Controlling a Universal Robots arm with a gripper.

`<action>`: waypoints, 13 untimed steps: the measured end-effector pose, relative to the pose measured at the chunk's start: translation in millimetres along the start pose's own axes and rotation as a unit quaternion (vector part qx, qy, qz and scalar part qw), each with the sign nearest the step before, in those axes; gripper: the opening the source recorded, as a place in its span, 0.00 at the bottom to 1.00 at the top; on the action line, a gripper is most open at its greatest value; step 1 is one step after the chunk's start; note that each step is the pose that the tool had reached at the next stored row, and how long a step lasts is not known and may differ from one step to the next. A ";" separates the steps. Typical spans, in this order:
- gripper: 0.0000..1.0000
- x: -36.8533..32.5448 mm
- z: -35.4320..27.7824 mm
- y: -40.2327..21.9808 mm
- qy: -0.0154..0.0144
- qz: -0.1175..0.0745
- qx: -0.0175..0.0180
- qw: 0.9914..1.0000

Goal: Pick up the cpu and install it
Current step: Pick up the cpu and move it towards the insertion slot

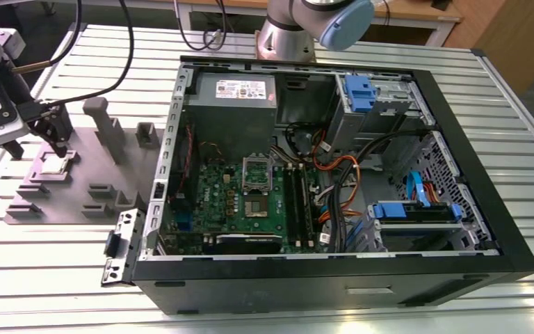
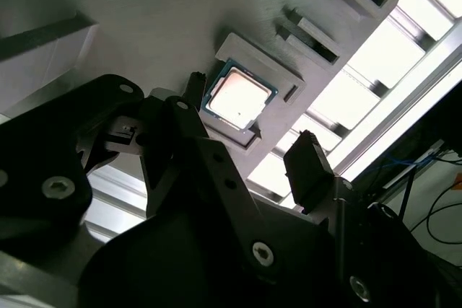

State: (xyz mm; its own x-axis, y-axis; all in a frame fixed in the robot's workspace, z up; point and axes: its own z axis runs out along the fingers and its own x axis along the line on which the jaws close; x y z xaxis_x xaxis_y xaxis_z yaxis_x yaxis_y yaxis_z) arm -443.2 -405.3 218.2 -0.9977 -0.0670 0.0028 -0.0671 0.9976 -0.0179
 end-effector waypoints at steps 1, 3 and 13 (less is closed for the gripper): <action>0.71 0.0 0.0 0.0 0.000 0.000 0.000 1.000; 0.71 0.0 0.1 0.0 0.000 0.000 0.001 1.000; 0.71 0.0 0.3 0.0 0.000 0.000 0.004 1.000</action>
State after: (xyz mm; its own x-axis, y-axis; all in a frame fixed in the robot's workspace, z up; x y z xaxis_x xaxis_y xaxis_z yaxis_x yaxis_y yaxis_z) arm -443.2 -405.3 217.9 -0.9977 -0.0670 0.0031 -0.0670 0.9974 -0.0256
